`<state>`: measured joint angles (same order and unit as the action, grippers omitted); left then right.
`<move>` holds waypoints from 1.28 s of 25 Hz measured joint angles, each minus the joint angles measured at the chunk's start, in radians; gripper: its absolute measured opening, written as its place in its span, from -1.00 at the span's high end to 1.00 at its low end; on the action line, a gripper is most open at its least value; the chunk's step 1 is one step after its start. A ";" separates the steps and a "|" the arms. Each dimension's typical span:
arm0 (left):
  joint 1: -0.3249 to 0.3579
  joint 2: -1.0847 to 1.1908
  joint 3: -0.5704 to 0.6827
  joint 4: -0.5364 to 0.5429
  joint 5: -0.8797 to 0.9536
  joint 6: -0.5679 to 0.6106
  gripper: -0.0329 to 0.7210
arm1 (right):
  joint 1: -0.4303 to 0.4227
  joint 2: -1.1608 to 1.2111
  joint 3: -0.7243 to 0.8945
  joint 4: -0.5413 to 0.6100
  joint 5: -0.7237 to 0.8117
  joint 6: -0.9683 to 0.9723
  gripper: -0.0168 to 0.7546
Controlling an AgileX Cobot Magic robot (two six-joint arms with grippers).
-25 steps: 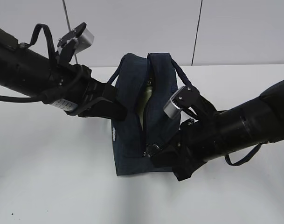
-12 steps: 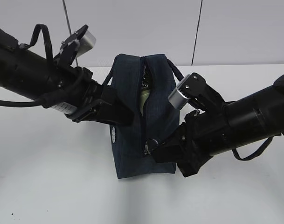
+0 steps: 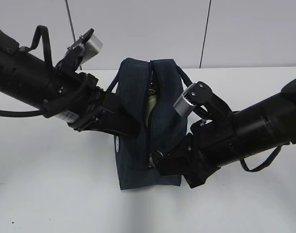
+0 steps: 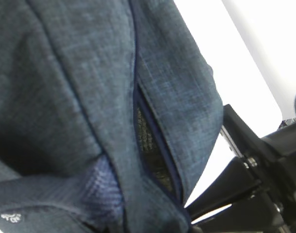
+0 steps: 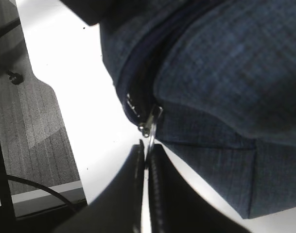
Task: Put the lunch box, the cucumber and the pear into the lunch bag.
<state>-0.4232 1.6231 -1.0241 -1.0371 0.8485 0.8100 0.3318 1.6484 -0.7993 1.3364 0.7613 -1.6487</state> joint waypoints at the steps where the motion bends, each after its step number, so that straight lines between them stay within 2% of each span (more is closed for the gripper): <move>1: 0.000 0.000 0.000 0.001 0.003 0.000 0.28 | 0.000 0.004 0.000 0.002 0.002 0.000 0.94; 6: 0.000 0.000 0.000 0.005 0.018 0.000 0.36 | 0.000 0.026 0.000 0.002 0.006 0.001 0.94; 12: 0.000 0.000 0.000 0.005 0.036 0.000 0.37 | 0.000 0.086 0.000 0.020 0.007 0.002 0.93; 32: 0.000 0.000 0.000 0.005 0.046 0.000 0.40 | 0.000 0.120 0.000 0.104 -0.012 -0.013 0.68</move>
<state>-0.4232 1.6231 -1.0241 -1.0324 0.8941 0.8100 0.3318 1.7687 -0.7993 1.4404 0.7493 -1.6613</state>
